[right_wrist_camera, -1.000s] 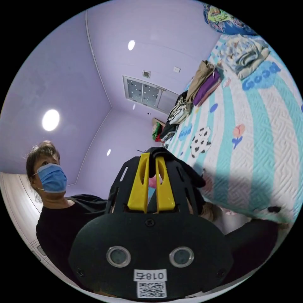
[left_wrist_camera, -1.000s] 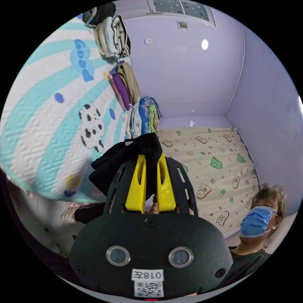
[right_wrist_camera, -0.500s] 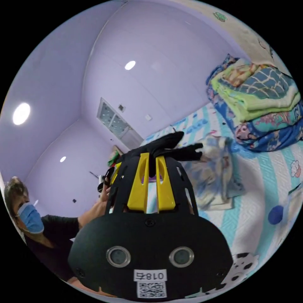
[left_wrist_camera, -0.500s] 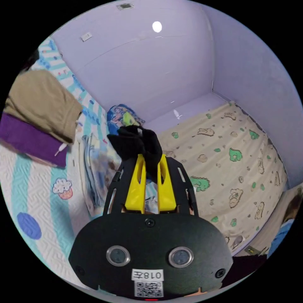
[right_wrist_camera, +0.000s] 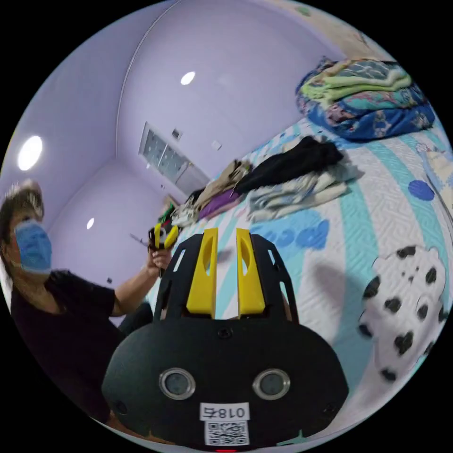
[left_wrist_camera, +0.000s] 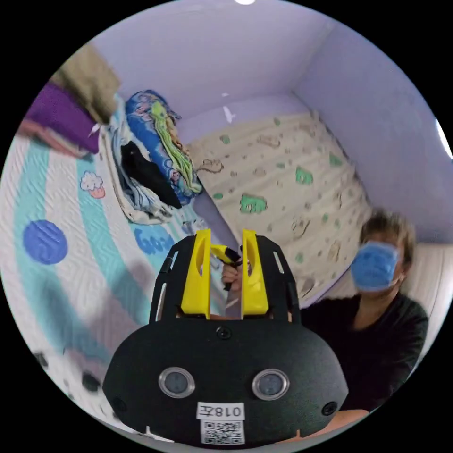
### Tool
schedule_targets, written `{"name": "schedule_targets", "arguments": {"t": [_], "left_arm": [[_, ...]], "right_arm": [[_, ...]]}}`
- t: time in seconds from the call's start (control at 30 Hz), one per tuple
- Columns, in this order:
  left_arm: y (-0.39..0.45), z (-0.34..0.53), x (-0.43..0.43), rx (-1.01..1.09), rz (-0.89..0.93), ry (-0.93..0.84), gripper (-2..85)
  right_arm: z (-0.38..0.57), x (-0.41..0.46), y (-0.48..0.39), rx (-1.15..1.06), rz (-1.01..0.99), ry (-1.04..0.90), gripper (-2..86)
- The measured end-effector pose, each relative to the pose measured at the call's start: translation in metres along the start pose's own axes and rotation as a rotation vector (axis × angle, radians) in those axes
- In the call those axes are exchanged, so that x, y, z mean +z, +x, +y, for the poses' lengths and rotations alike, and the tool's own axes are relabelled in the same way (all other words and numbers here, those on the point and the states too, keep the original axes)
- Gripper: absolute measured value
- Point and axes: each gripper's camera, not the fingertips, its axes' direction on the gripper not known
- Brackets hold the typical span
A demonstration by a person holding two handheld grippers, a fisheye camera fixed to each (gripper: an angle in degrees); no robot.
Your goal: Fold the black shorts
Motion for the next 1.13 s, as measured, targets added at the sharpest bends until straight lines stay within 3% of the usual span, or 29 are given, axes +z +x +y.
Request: {"name": "schedule_targets", "arguments": {"t": [0.13, 0.2, 0.27, 0.4, 0.5, 0.6, 0.73, 0.97, 1.03, 1.1, 1.13], "left_arm": [[0.112, 0.059, -0.011, 0.245, -0.372, -0.238, 8.2], [0.149, 0.11, -0.008, 0.248, -0.667, -0.359, 7.9], [0.159, 0.149, -0.004, 0.188, -0.842, -0.405, 7.6], [0.156, 0.215, 0.014, 0.063, -1.076, -0.441, 7.5], [0.153, 0.241, 0.038, 0.143, -1.19, -0.455, 7.3], [0.15, 0.256, 0.06, 0.175, -1.253, -0.435, 7.4], [0.144, 0.273, 0.081, 0.224, -1.29, -0.424, 7.6], [0.115, 0.295, 0.082, 0.156, -1.159, -0.348, 5.1], [0.107, 0.299, 0.068, 0.059, -1.065, -0.277, 2.0], [0.1, 0.303, 0.023, -0.067, -0.727, -0.03, 4.7], [0.102, 0.305, 0.009, -0.063, -0.687, 0.042, 5.4]], "right_arm": [[0.078, 0.047, -0.094, -0.055, 0.085, -0.149, 5.7], [0.108, 0.08, -0.127, -0.054, 0.149, -0.23, 5.3], [0.139, 0.117, -0.153, -0.031, 0.198, -0.295, 4.9], [0.195, 0.193, -0.198, -0.025, 0.323, -0.408, 3.9], [0.226, 0.232, -0.221, -0.214, 0.594, -0.415, 0.8], [0.249, 0.252, -0.233, -0.322, 0.685, -0.38, 0.3], [0.275, 0.262, -0.233, -0.356, 0.683, -0.294, 0.2], [0.291, 0.265, -0.214, -0.244, 0.585, -0.228, -0.5], [0.294, 0.267, -0.217, -0.247, 0.6, -0.25, -0.7], [0.295, 0.26, -0.223, -0.232, 0.573, -0.217, -0.8], [0.295, 0.25, -0.229, -0.227, 0.525, -0.176, -0.8]]}}
